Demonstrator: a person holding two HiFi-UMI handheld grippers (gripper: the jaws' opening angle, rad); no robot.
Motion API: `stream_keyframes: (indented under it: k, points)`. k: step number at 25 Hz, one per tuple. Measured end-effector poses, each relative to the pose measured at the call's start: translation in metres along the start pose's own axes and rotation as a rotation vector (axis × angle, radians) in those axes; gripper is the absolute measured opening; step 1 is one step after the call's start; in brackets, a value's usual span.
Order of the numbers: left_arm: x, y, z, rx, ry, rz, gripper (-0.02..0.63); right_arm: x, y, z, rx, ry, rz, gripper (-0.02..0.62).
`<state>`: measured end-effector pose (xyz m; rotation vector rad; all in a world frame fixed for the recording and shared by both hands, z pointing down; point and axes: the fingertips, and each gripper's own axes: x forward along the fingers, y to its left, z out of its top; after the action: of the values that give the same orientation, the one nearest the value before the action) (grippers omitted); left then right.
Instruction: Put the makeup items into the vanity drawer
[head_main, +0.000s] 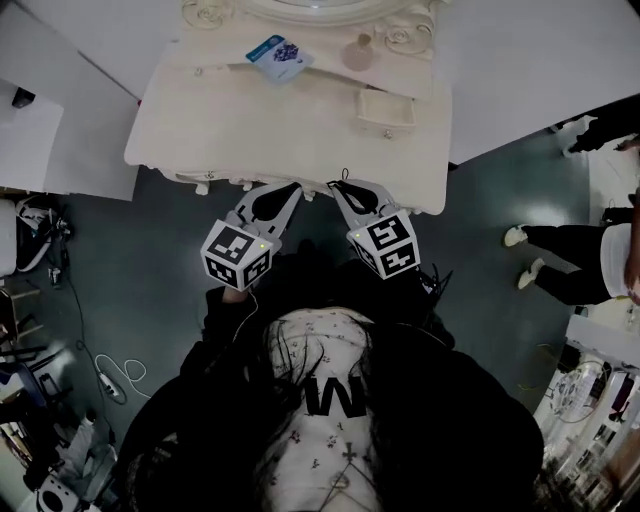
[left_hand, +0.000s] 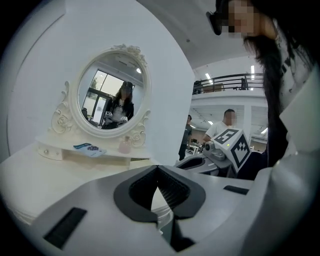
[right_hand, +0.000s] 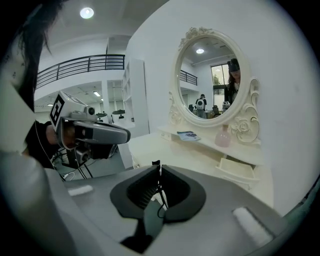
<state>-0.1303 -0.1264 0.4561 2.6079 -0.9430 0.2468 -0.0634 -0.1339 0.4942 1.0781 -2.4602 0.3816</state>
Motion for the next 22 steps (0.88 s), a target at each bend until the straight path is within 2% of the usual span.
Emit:
stream_keyframes:
  k: [11, 22]
  points:
    - [0.025, -0.001, 0.003, -0.025, 0.009, -0.051, -0.002, -0.014, -0.046, 0.003, 0.015, 0.023, -0.096, 0.029]
    - [0.062, 0.019, 0.014, -0.05, 0.02, 0.023, -0.002, -0.004, -0.122, 0.008, 0.021, 0.032, -0.112, 0.029]
